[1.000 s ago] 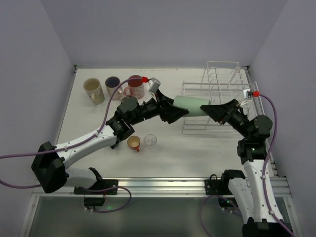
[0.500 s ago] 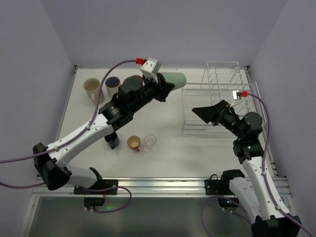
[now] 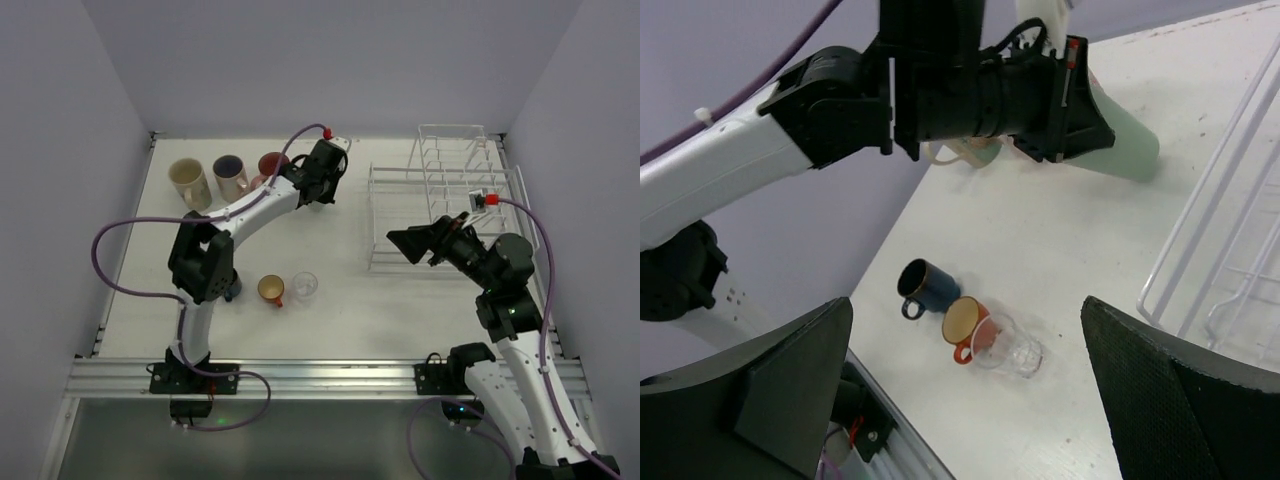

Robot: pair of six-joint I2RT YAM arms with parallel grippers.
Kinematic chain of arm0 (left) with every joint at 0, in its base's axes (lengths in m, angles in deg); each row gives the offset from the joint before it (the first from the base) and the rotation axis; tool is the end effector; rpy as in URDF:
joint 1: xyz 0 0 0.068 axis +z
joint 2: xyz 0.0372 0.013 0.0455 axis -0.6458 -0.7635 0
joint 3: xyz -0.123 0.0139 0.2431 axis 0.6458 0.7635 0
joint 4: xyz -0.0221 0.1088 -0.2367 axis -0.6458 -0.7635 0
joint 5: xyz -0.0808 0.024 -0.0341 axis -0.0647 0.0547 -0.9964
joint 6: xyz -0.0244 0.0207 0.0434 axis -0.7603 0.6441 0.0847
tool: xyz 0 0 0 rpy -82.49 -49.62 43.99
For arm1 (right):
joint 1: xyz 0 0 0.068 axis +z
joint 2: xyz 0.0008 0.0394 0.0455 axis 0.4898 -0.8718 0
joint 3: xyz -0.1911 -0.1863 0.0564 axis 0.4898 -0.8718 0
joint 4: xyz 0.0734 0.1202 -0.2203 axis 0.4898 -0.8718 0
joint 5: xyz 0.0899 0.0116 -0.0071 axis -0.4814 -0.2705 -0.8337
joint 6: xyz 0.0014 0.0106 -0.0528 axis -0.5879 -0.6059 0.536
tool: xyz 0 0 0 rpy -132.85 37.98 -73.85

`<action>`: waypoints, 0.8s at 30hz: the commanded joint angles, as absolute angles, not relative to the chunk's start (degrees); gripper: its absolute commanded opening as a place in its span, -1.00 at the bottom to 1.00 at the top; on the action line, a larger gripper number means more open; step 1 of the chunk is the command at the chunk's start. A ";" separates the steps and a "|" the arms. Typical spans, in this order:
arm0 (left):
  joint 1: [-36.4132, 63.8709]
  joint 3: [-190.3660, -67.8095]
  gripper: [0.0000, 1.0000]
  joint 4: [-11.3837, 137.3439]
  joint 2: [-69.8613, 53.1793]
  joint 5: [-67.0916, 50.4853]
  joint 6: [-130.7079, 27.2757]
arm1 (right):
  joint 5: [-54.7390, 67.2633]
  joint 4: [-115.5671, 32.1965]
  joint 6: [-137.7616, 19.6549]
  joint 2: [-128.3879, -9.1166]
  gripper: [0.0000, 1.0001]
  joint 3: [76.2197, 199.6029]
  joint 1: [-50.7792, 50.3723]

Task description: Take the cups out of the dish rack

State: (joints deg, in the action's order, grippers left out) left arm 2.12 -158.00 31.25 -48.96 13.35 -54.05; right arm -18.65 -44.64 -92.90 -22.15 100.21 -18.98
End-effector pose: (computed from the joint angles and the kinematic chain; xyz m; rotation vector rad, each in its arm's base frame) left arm 0.3713 -0.2806 0.2693 0.3756 2.2988 -0.1815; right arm 0.1415 0.0454 0.3374 -0.0324 1.6912 1.1261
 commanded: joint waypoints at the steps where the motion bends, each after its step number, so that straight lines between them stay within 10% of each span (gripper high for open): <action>1: 3.05 -167.20 -1.00 26.34 -51.30 15.60 -50.78 | -17.04 -46.80 -89.15 -21.25 0.98 102.79 -18.52; 8: 3.40 -173.99 -0.98 21.94 -58.70 16.30 -49.89 | -18.00 -45.57 -89.60 -20.72 0.98 101.74 -18.08; 24: 3.58 -179.26 -0.23 19.04 -62.67 18.24 -47.61 | -16.86 -46.62 -89.68 -20.54 0.98 102.27 -18.08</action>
State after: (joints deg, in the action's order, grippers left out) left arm 3.21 -175.90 20.45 -63.17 17.74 -49.87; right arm -18.11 -46.67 -90.30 -20.97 100.25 -18.35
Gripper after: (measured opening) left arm 0.369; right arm 0.990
